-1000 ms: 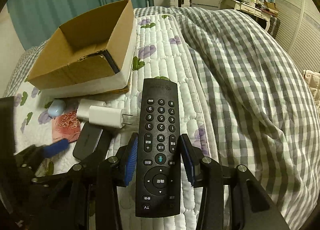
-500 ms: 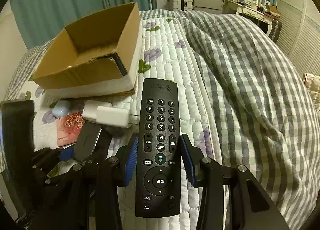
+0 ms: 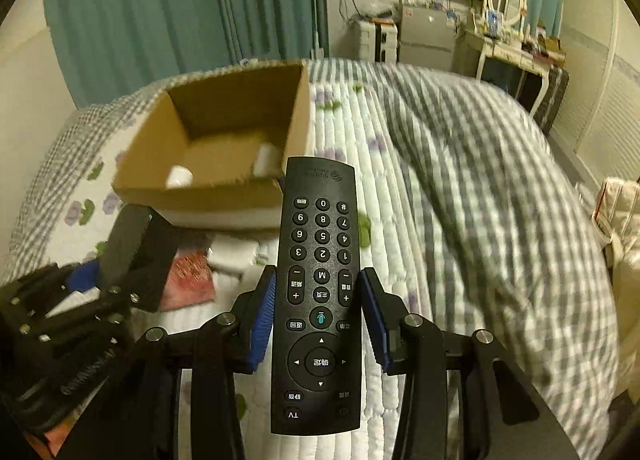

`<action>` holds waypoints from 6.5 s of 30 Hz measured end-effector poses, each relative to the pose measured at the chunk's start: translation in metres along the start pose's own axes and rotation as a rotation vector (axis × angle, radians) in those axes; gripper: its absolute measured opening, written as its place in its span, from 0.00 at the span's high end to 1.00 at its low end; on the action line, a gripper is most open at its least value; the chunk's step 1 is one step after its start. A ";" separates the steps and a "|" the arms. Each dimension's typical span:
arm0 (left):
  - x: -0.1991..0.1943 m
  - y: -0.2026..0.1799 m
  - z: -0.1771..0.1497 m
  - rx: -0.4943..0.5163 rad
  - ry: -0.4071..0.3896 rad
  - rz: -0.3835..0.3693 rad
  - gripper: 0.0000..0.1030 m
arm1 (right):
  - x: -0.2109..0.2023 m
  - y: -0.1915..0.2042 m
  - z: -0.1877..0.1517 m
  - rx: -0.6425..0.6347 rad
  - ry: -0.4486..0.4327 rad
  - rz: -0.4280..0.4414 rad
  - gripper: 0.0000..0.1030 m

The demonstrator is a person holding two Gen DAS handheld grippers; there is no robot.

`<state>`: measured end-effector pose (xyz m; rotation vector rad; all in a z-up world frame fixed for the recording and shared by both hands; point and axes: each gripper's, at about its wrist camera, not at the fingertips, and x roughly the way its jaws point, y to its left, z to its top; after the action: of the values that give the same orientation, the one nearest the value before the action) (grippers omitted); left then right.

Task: Organize rigid objects
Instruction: 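Lower the power bank into the box with the left gripper while the right carries the remote over, then release the remote into the box with the right gripper and withdraw, then grasp the white square charger with the right gripper while the left grasps the pink card case, then lower the card case into the box with the left gripper while the right drops the charger in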

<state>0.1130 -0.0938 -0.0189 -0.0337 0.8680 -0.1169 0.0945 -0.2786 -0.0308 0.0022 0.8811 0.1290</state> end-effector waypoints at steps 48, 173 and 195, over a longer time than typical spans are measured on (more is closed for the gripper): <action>0.116 0.066 0.091 0.049 0.001 0.050 0.57 | 0.115 0.065 0.146 -0.105 -0.064 0.076 0.61; 0.118 0.050 0.128 0.132 -0.034 0.044 0.10 | 0.058 0.060 0.171 -0.175 -0.094 0.116 0.43; 0.114 0.061 0.117 0.151 -0.041 0.048 0.04 | 0.128 0.057 0.168 -0.161 -0.035 0.140 0.43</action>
<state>0.2809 -0.0491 -0.0346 0.1253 0.8164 -0.1365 0.2979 -0.1987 -0.0189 -0.0838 0.8334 0.3292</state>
